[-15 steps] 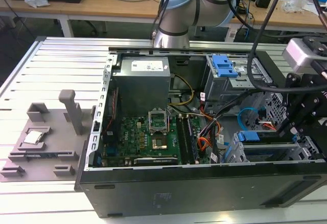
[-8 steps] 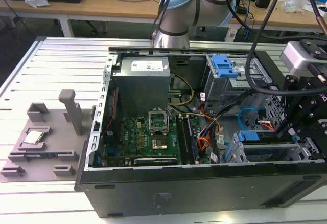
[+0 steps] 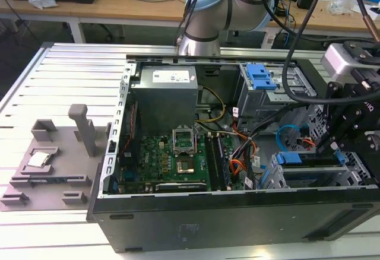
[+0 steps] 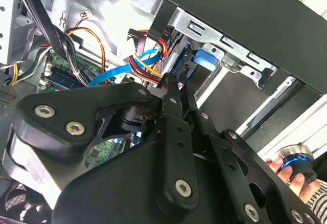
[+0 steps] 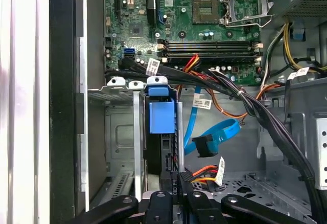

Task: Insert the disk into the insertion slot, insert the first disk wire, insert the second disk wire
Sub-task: 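Insert the first disk wire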

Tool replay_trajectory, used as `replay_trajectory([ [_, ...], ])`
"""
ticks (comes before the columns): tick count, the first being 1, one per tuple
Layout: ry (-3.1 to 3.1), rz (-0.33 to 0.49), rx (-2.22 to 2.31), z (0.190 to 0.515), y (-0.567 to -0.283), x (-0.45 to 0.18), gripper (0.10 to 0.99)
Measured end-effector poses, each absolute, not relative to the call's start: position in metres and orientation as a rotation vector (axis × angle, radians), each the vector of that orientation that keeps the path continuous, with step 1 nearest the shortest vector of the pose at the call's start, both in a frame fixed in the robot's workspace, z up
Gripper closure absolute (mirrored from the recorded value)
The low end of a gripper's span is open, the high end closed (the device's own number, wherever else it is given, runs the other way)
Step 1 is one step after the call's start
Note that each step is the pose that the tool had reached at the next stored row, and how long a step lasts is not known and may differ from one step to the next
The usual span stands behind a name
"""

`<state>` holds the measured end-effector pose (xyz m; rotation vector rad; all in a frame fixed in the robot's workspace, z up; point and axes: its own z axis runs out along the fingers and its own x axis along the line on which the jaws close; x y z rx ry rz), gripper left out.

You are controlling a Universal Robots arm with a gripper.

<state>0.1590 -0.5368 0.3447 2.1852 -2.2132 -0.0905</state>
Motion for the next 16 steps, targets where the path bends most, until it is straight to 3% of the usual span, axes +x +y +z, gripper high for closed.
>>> replay_trajectory([
  [16, -2.218, -0.105, 2.19, 0.334, -0.537, 0.163, 0.91],
])
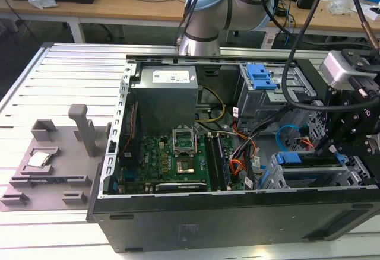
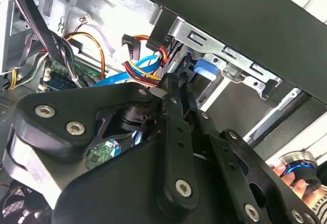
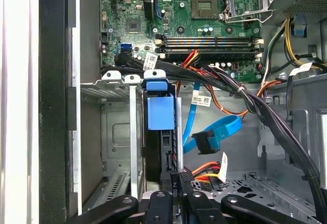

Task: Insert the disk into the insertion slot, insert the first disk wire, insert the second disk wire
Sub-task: 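Insert the first disk wire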

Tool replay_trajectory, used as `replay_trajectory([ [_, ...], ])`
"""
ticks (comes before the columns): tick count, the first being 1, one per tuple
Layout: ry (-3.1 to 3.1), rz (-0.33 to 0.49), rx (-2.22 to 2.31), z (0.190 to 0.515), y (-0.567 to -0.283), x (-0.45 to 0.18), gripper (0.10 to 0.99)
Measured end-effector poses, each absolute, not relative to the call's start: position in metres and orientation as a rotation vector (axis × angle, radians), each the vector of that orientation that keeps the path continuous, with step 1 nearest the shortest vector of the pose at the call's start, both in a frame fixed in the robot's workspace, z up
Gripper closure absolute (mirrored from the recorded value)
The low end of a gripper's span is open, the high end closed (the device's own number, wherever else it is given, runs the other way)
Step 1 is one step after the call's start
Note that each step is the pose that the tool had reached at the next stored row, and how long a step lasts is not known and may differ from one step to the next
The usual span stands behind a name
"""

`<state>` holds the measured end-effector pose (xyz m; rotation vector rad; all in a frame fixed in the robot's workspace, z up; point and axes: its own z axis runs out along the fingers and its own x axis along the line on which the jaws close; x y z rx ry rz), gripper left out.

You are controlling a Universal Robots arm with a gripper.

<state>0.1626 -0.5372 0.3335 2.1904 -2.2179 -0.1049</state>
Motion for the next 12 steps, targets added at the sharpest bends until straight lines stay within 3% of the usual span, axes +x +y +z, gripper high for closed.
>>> replay_trajectory([
  [5, -2.219, -0.107, 2.192, 0.332, -0.537, 0.163, 0.902],
  [6, -2.218, -0.106, 2.191, 0.333, -0.537, 0.163, 0.835],
  [9, -2.218, -0.105, 2.191, 0.334, -0.537, 0.163, 0.835],
  [12, -2.218, -0.105, 2.191, 0.355, -0.537, 0.163, 0.835],
])
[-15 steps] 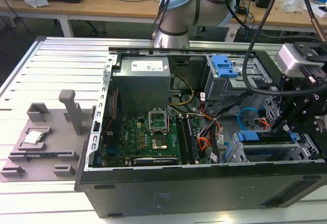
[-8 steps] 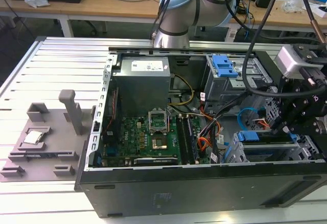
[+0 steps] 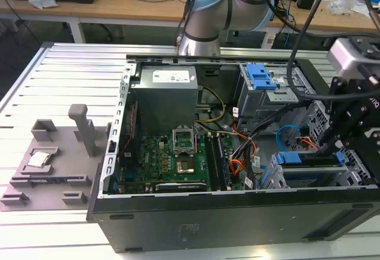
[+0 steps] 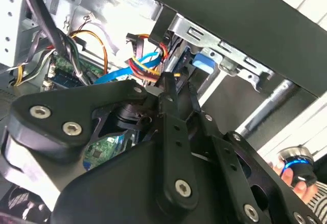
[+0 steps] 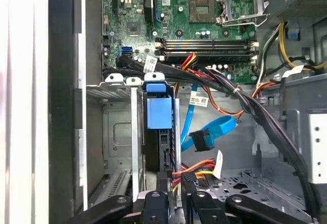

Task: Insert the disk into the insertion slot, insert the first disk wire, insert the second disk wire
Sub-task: 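Insert the first disk wire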

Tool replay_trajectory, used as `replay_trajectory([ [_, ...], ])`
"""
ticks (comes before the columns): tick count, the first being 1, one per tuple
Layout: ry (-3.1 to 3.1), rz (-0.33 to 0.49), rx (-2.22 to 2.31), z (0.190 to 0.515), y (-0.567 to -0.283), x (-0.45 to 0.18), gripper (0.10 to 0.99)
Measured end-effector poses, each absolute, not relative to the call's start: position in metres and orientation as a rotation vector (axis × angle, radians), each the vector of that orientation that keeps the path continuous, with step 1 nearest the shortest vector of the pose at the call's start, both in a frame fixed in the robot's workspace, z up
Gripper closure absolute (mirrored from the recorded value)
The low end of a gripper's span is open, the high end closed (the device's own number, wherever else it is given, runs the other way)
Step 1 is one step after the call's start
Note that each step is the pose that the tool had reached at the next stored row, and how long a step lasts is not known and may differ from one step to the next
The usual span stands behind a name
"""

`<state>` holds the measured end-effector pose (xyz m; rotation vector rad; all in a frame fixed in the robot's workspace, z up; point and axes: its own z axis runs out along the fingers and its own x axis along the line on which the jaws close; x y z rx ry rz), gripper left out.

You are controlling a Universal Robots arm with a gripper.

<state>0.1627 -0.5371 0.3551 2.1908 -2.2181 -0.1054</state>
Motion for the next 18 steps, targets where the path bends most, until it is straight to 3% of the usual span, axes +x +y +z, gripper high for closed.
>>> replay_trajectory([
  [3, -2.218, -0.105, 2.191, 0.364, -0.536, 0.163, 0.851],
  [5, -2.218, -0.105, 2.191, 0.368, -0.535, 0.163, 0.98],
  [18, -2.218, -0.105, 2.191, 0.374, -0.535, 0.163, 0.98],
])
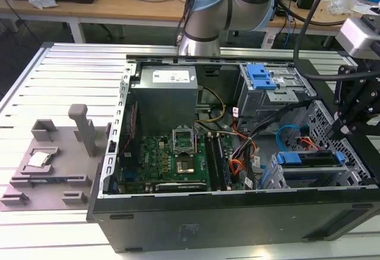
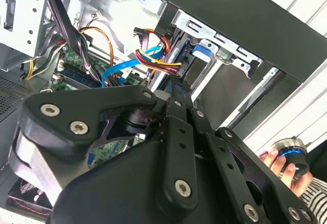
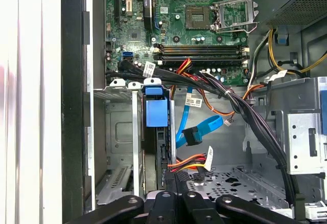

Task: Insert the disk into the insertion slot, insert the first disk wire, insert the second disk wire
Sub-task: 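Insert the first disk wire, then insert the second disk wire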

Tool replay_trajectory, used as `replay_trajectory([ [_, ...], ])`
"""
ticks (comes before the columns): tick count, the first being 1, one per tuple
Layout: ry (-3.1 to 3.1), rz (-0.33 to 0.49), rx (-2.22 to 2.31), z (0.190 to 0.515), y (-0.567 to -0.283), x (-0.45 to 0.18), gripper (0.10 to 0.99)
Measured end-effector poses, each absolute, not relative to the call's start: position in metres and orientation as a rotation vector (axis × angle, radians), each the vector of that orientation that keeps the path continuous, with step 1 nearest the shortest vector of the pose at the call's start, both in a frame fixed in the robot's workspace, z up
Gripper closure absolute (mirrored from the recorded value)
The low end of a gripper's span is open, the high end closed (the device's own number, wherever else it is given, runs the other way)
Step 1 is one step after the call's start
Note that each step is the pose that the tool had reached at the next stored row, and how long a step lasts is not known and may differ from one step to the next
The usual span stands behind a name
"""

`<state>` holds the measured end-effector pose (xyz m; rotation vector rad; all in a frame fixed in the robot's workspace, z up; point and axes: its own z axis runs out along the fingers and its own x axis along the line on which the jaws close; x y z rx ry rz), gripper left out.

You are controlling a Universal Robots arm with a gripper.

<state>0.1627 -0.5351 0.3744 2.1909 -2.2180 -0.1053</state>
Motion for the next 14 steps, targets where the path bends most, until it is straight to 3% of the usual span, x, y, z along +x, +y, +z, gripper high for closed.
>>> replay_trajectory([
  [14, -2.218, -0.105, 2.191, 0.375, -0.535, 0.152, 0.98],
])
